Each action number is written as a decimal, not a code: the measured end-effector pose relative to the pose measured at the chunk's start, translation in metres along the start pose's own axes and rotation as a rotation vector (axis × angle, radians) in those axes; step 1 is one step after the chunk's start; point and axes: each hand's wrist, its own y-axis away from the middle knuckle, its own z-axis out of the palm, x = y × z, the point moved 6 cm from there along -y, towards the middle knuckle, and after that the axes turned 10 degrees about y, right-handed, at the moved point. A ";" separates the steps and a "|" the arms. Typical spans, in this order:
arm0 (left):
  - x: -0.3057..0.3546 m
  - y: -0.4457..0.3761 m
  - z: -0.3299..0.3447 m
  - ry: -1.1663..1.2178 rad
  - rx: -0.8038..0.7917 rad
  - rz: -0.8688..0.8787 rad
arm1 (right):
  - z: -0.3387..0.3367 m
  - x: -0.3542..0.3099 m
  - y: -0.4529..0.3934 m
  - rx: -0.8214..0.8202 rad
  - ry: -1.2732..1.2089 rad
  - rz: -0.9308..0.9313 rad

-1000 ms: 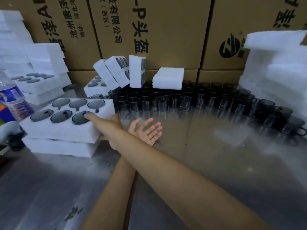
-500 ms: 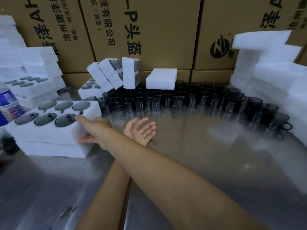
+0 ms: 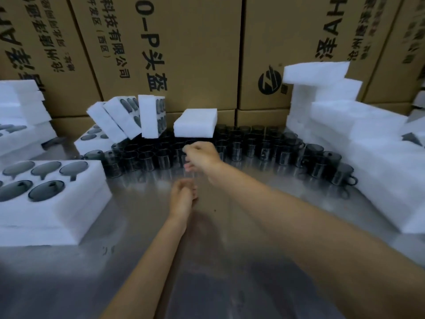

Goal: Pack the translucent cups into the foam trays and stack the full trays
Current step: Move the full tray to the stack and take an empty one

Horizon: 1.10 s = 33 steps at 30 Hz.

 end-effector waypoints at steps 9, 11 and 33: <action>-0.046 -0.027 0.158 -0.626 -0.449 0.097 | -0.187 0.047 -0.045 0.304 0.670 -0.141; -0.049 -0.035 0.171 -0.762 -0.496 0.147 | -0.220 0.046 -0.055 0.374 0.810 -0.179; -0.058 -0.081 0.196 -0.820 -0.516 0.370 | -0.378 0.004 -0.155 0.778 1.388 -0.130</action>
